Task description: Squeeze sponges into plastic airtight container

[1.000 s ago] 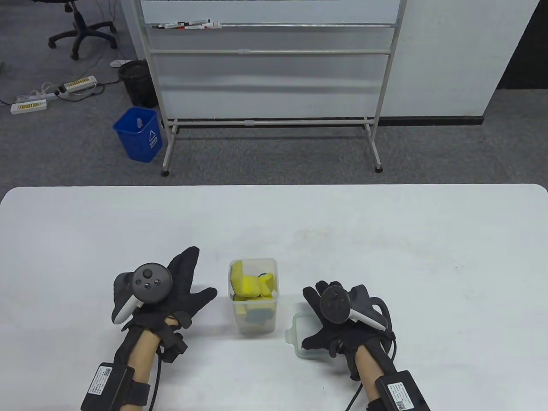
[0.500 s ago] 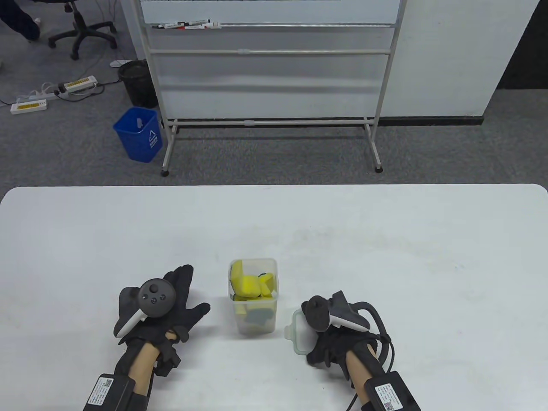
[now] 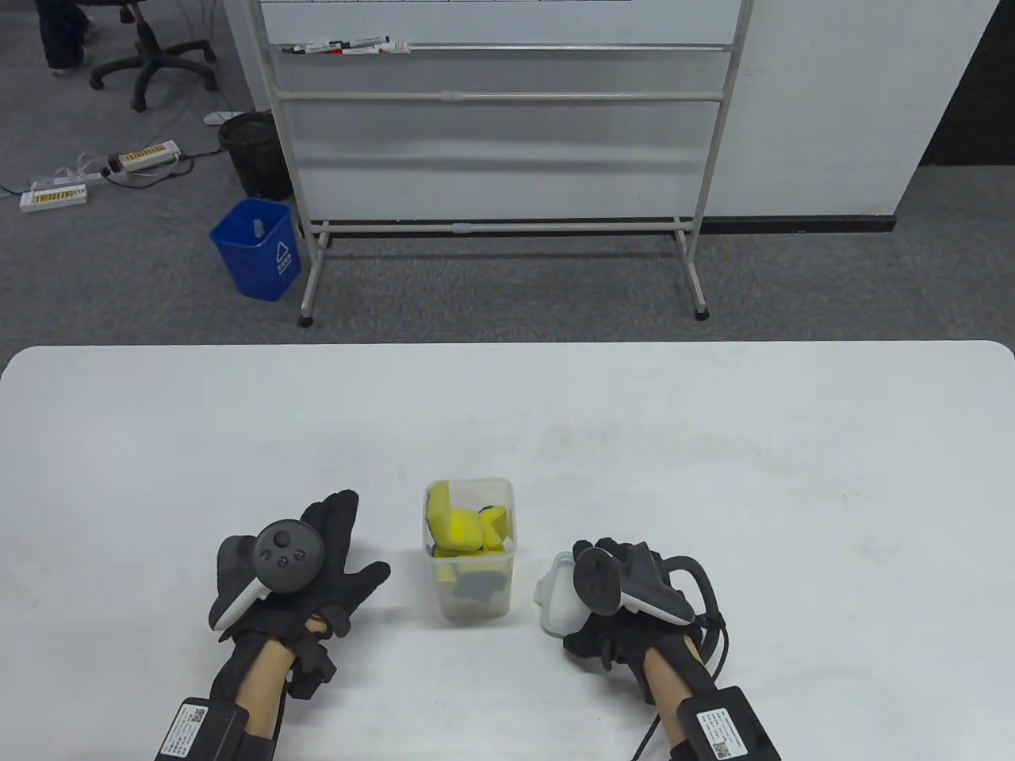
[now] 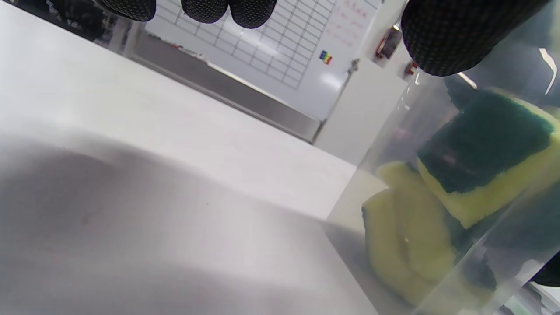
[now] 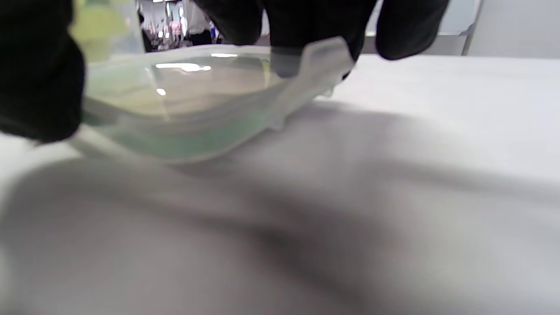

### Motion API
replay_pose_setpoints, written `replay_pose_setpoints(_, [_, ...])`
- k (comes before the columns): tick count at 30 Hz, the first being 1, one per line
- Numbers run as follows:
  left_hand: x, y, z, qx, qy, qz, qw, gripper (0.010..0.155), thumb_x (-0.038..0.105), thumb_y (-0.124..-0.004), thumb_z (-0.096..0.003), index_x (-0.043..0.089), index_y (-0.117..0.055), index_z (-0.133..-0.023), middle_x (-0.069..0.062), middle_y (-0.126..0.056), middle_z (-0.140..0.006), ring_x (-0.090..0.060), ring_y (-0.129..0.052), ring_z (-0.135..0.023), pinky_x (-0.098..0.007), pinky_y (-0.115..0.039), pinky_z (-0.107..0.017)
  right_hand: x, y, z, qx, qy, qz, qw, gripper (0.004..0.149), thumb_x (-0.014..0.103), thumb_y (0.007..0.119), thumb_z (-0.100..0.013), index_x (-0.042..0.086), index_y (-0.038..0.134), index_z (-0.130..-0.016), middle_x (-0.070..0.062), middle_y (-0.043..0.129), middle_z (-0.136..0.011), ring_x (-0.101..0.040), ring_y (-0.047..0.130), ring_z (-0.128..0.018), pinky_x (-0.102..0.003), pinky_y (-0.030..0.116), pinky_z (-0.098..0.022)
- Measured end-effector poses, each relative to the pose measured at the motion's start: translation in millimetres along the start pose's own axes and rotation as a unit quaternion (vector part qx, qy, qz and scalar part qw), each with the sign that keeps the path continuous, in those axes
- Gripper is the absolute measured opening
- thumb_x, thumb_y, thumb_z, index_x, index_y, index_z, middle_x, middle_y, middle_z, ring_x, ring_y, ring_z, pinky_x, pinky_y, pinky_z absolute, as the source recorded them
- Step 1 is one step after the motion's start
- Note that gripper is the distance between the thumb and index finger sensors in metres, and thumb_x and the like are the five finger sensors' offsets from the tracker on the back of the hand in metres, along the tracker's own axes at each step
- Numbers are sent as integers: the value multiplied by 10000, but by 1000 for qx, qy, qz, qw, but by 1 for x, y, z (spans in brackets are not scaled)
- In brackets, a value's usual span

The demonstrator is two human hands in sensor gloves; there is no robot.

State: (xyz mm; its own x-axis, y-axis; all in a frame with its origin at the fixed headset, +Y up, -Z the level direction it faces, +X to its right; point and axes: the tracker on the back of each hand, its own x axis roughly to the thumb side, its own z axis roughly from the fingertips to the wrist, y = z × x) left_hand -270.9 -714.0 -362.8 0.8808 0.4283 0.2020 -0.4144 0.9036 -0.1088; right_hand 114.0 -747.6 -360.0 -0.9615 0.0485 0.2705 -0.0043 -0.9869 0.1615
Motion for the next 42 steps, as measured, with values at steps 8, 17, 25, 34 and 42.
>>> replay_pose_setpoints(8, [8,11,4,42,-20,31,998,905,622,-727,-454,213,-251,-1106,-118,-353,-1211,-387,-373,-1125,-660,-464,-767,-23,-52,27,-235,24,-66,969,1155,745,932,-218,176,455,-1102,-145,555,-1168,-417,661,-1054,-658,598,-730])
replay_pose_setpoints(17, [25,29,16,136,-58,100,984,827,606,-719,-460,208,-387,-1106,-116,-493,-1190,-390,-508,-1097,-620,-545,-759,12,-121,63,-396,-35,-70,915,1154,730,954,-206,192,471,-1104,-116,558,-1181,-400,661,-1062,-663,595,-732])
replay_pose_setpoints(25, [52,61,22,171,-153,288,930,744,623,-703,-475,213,-547,-1075,-107,-696,-1120,-389,-706,-1022,-588,-658,-734,66,-162,80,-452,-121,-34,883,1154,711,954,-216,199,437,-1112,-108,513,-1198,-399,616,-1083,-662,561,-748])
replay_pose_setpoints(34, [99,83,12,103,-263,359,890,821,721,-720,-451,232,-545,-1087,-83,-755,-1092,-377,-792,-968,-588,-727,-689,106,-180,87,-496,-162,14,853,1158,704,955,-214,205,424,-1114,-100,500,-1203,-392,605,-1090,-661,548,-754])
replay_pose_setpoints(42, [113,91,5,139,-217,302,918,555,561,-835,-445,227,-802,-887,5,-1020,-688,-208,-1035,-582,-429,-898,-502,115,-172,77,-488,-170,46,855,1155,691,965,-220,216,417,-1119,-93,483,-1207,-387,587,-1099,-662,538,-758])
